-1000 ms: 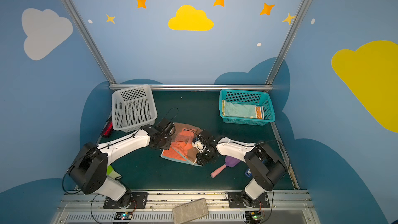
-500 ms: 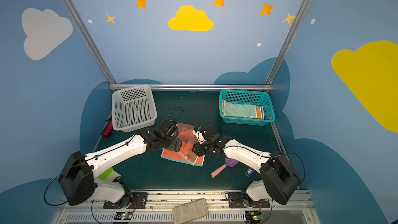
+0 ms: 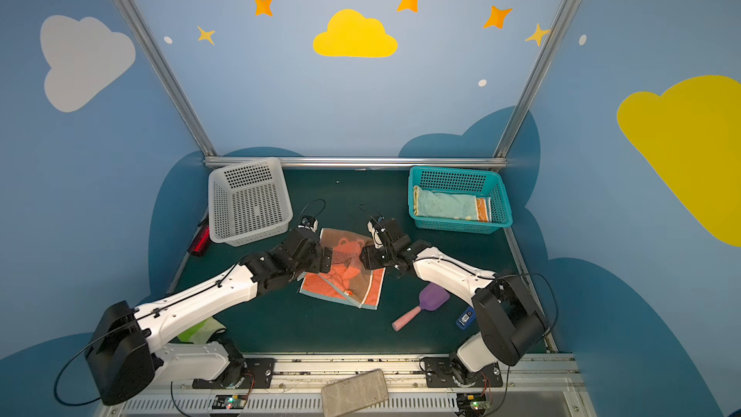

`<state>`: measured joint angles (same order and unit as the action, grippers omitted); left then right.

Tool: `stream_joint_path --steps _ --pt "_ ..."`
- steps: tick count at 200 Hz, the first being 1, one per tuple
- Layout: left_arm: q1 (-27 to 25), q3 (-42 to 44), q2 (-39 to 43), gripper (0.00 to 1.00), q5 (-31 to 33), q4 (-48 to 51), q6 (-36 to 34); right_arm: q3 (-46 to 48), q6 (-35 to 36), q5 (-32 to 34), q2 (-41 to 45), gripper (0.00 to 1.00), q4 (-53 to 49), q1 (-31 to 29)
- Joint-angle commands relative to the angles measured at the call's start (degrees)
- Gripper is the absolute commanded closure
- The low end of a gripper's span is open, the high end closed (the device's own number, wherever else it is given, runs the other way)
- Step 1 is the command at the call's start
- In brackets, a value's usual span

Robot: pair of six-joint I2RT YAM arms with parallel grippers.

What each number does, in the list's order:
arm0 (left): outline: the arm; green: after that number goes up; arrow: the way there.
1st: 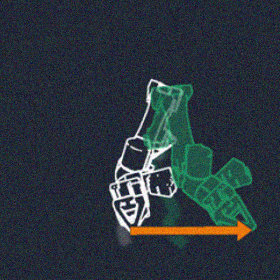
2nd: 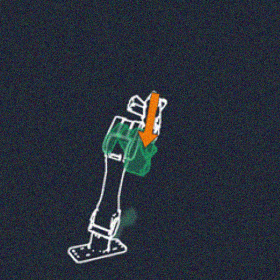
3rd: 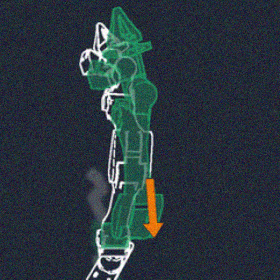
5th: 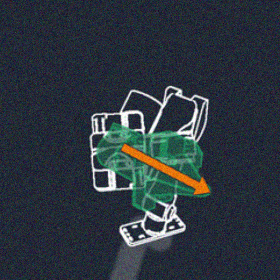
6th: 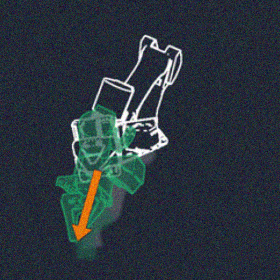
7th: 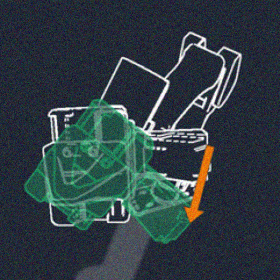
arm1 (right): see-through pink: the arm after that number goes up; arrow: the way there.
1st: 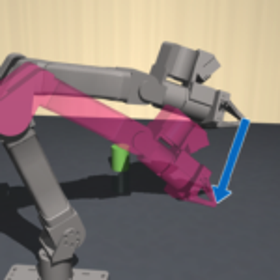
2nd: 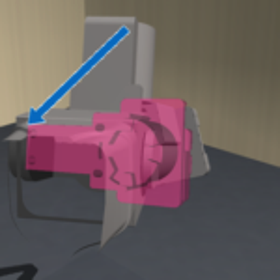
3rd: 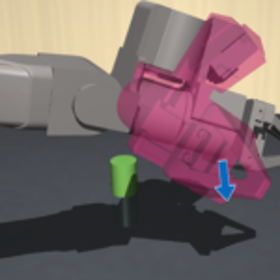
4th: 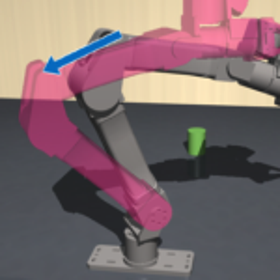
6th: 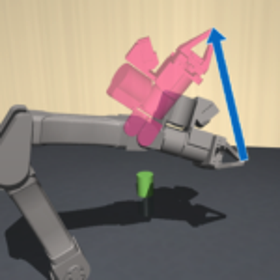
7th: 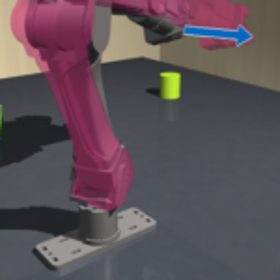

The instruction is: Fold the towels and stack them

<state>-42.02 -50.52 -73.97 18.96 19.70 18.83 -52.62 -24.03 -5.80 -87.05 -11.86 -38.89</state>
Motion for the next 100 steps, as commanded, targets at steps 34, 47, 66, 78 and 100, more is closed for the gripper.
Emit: stream_joint_path --steps 34,47,66,78,100 --pt "5.3 -4.1 -6.4 0.0 -2.9 -6.5 -5.0 -6.7 -2.4 -0.5 -2.7 0.34 -7.7 5.1" --pt "6.4 -6.3 -9.4 0.0 -4.8 -6.4 -5.3 -8.0 -2.0 -0.6 -3.3 0.39 -8.6 5.3" --pt "7.0 -9.9 -13.8 0.0 -5.8 -5.0 -6.0 -9.7 -2.4 -0.3 -5.1 0.44 -10.5 5.6" --pt "7.4 -11.4 -16.1 0.0 -6.6 -5.0 -6.3 -10.1 -3.0 -0.4 -6.5 0.48 -10.9 6.0" --pt "9.0 -12.7 -19.5 0.0 -9.4 -6.5 -6.3 -9.9 -4.0 -1.7 -9.5 0.54 -9.1 7.1"
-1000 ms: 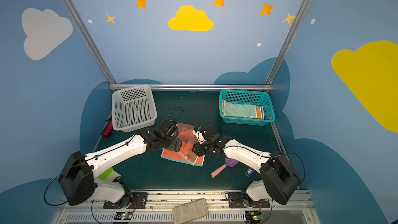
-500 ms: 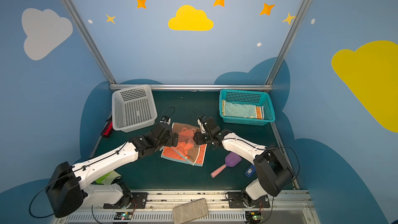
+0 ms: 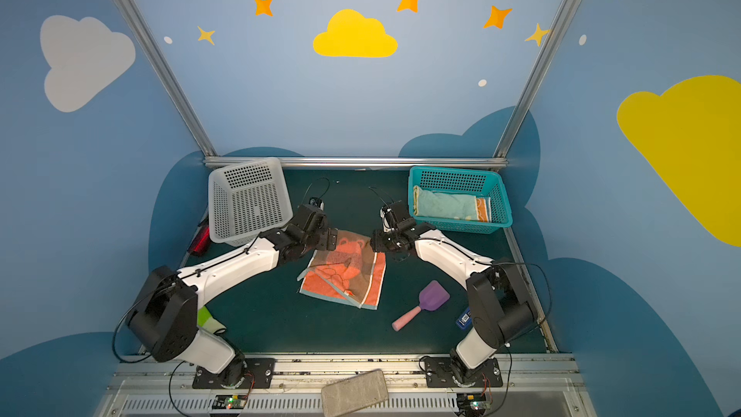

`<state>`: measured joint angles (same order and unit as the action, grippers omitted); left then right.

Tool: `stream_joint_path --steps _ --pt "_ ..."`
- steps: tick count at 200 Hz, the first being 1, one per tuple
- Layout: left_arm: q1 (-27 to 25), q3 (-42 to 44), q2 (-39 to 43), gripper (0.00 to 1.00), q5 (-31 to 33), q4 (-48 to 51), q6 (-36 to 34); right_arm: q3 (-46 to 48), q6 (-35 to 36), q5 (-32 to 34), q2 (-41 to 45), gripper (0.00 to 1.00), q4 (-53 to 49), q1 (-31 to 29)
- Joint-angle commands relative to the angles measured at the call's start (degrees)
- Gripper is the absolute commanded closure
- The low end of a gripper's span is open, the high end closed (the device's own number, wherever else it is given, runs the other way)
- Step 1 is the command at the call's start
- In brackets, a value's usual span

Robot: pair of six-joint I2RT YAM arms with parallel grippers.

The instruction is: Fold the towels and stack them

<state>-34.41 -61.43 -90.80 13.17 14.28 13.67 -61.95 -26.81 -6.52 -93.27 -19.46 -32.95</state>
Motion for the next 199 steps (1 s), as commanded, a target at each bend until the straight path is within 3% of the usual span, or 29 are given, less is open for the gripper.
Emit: stream_joint_path --steps 1,80,199 --pt "1.4 -1.9 -2.8 0.0 -3.8 -1.1 -1.1 -0.6 -1.3 -1.1 -3.4 0.54 -1.5 1.2" --pt "3.9 -6.5 -14.1 0.04 -11.4 -1.5 1.2 -1.7 -1.6 -4.6 -9.5 0.72 4.2 2.5" --pt "3.7 -7.7 -20.6 0.08 -10.3 0.5 3.0 -5.3 -1.6 -5.5 -15.1 0.8 4.8 2.6"
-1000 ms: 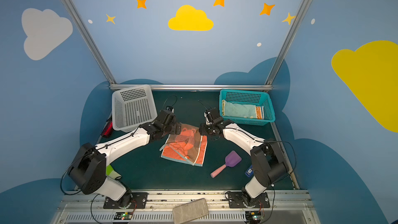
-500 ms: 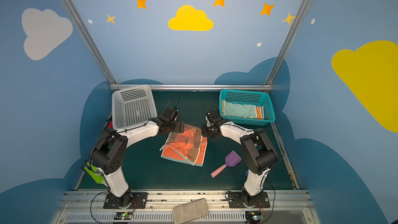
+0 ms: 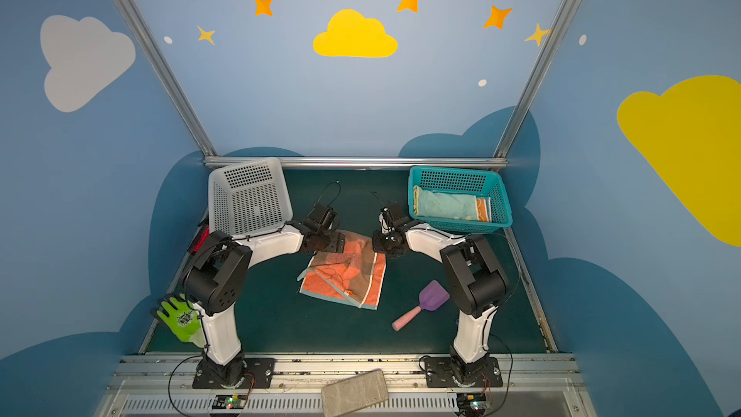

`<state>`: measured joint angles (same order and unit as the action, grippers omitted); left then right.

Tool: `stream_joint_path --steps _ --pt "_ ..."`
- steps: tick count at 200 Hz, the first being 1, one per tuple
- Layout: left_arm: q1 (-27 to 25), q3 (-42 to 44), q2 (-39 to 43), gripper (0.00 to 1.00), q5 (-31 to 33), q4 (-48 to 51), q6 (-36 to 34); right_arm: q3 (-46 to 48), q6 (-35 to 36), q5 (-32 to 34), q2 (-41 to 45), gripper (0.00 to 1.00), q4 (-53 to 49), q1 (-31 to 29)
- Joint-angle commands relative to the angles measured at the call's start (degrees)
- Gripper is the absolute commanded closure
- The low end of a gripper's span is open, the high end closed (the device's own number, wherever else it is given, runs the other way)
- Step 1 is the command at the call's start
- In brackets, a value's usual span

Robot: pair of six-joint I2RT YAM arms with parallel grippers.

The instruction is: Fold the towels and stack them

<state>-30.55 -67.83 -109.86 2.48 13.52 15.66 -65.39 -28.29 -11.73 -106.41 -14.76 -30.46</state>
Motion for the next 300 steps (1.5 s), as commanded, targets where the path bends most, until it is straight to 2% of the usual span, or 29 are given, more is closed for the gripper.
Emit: stream_joint_path --steps 1,39,60,104,141,191,205,224,255,266,300 --pt "-0.2 -1.2 -1.6 0.08 0.5 1.3 1.0 -1.9 -0.1 -0.3 -2.0 0.8 0.2 0.1" --pt "-0.6 -1.3 -2.4 0.08 2.1 2.2 1.2 -1.9 -0.6 -1.1 -3.6 0.85 1.4 0.1" --pt "-0.7 -1.4 -2.9 0.08 2.6 2.6 1.3 -1.9 -0.5 -1.8 -4.0 1.0 2.5 0.1" --pt "-0.5 -1.0 -3.3 0.08 4.8 3.3 1.5 -1.1 2.3 3.0 1.6 1.0 -2.8 1.6" --pt "-0.2 -1.1 -3.8 0.08 5.3 3.5 1.6 0.5 6.3 2.5 4.8 1.0 -7.4 5.4" --pt "0.1 -1.2 -4.0 0.08 6.5 4.0 1.5 -0.5 9.1 2.7 3.0 1.0 -10.7 7.5" --pt "0.0 -1.0 -4.0 0.08 6.7 4.0 1.3 -1.0 9.8 0.9 2.4 1.0 -10.8 7.5" --pt "0.0 -1.4 -4.0 0.08 7.2 4.6 0.8 -2.1 10.2 0.7 2.0 0.78 -12.3 7.4" --pt "0.1 -3.0 -2.7 0.08 7.4 5.4 -2.1 -1.4 10.4 5.3 5.6 0.55 -13.2 7.6" --pt "0.1 -4.3 -2.0 0.07 7.0 5.9 -4.1 -1.7 11.5 6.6 6.8 0.52 -13.6 7.7" --pt "0.7 -10.3 -2.0 0.06 7.0 7.2 -9.5 -5.1 15.7 8.5 5.0 0.51 -14.3 8.0"
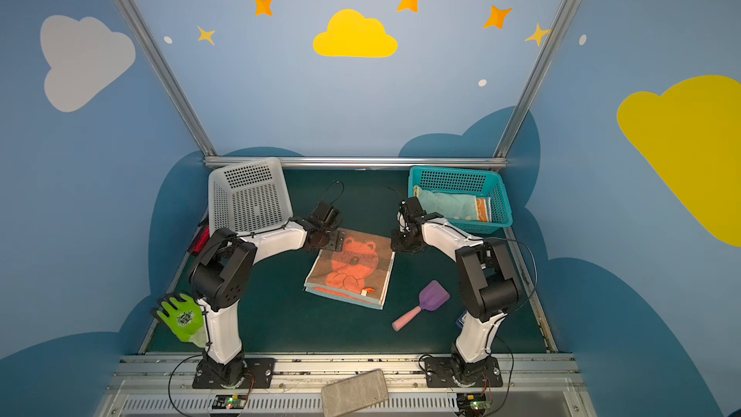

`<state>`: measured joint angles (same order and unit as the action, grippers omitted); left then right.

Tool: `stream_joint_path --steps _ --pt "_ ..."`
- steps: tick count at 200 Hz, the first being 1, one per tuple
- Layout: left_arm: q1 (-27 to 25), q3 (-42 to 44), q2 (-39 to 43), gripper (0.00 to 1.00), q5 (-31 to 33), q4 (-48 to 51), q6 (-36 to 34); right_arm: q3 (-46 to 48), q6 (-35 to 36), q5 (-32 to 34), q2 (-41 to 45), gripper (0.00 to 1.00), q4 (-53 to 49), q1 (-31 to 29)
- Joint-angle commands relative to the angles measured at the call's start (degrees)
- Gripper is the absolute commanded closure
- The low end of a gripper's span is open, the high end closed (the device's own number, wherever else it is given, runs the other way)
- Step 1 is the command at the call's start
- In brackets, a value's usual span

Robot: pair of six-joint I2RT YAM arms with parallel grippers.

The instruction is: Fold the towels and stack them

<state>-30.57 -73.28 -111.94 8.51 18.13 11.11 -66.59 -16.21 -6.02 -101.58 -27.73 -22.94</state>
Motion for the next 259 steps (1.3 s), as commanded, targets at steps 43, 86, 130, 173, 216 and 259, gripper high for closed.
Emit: stream_joint_path --steps 43,86,130,173,216,259 --pt "2.8 -13.8 -5.1 0.07 -1.7 6.1 -3.6 -8.9 4.3 2.6 -5.7 0.53 -2.0 1.0" --pt "3.3 -18.2 -11.1 0.12 -2.1 8.6 -1.4 -10.8 2.9 2.5 -8.9 0.54 -2.2 1.0" --pt "2.9 -20.6 -15.4 0.19 -2.1 11.0 -1.1 -10.7 2.1 1.2 -11.2 0.55 -1.7 0.7" --pt "0.8 -20.2 -16.5 0.3 1.9 13.4 -0.8 -10.3 1.3 0.6 -13.5 0.63 -1.6 -1.5" --pt "0.5 -18.4 -16.9 0.76 3.3 13.1 0.2 -8.8 0.0 -0.6 -13.9 0.99 0.6 -2.1" --pt "1.2 -18.4 -16.0 0.93 2.8 12.7 -0.4 -9.6 1.8 -1.1 -11.9 1.0 1.3 -1.9"
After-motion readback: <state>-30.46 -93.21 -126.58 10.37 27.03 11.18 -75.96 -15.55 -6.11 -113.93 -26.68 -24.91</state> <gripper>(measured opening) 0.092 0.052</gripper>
